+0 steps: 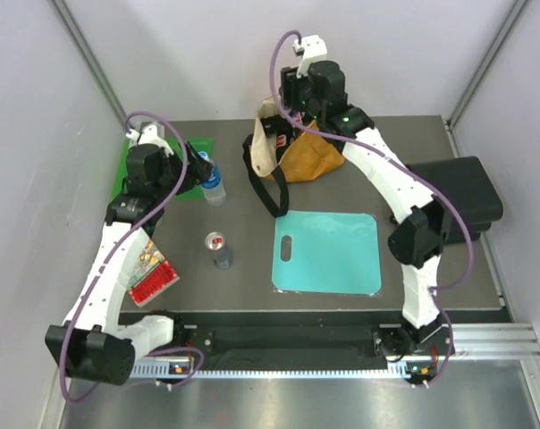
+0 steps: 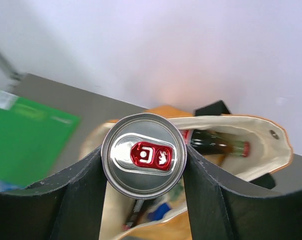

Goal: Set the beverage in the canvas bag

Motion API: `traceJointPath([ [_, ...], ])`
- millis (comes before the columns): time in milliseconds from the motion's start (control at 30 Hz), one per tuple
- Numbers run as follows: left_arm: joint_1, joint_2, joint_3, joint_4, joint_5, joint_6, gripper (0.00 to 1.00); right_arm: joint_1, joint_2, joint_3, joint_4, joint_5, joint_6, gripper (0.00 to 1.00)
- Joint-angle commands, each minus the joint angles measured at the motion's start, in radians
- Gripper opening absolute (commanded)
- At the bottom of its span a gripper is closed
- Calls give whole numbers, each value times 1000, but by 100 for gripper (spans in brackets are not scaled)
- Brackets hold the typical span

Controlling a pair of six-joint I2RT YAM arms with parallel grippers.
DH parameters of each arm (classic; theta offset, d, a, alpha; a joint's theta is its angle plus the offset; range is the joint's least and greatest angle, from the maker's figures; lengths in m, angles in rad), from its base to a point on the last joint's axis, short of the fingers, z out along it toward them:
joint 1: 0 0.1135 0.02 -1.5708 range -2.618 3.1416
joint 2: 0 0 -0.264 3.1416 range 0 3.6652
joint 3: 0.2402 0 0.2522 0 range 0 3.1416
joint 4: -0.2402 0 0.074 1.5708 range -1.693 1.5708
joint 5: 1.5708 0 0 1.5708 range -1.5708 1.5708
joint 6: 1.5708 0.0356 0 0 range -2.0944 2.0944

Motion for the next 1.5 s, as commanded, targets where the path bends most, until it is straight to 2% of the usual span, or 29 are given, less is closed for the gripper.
traceJointPath([
  [0, 3, -54, -22, 73, 2, -33, 84, -25, 56, 47, 150, 116, -175, 0],
  [167, 3, -51, 6, 30, -29, -20, 84, -53, 111, 32, 220, 110, -282, 0],
  [367, 3, -23, 12, 4, -79, -62, 84, -50, 192, -7, 300, 223, -461, 0],
  [533, 3, -7, 26, -40, -223, -95, 84, -52, 286, 13, 331, 305, -563, 0],
  [633, 3, -8, 30, -62, -253, -113, 84, -53, 335, 44, 312, 328, -570, 1],
  [867, 3, -11, 46, -96, -267, -150, 84, -49, 367, 38, 231, 303, -532, 22],
  [1000, 3, -5, 49, -94, -293, -138, 84, -47, 354, 68, 138, 190, -489, 43],
  [1100, 3, -10, 67, -108, -299, -130, 85, -50, 342, 85, 76, 176, -463, 52],
  [1300, 3, -66, 3, -47, -299, -58, 85, -50, 245, 33, 18, 109, -406, 57],
  [1467, 3, -60, 23, -77, -305, -6, 86, -49, 157, -20, 12, 41, -340, 61],
])
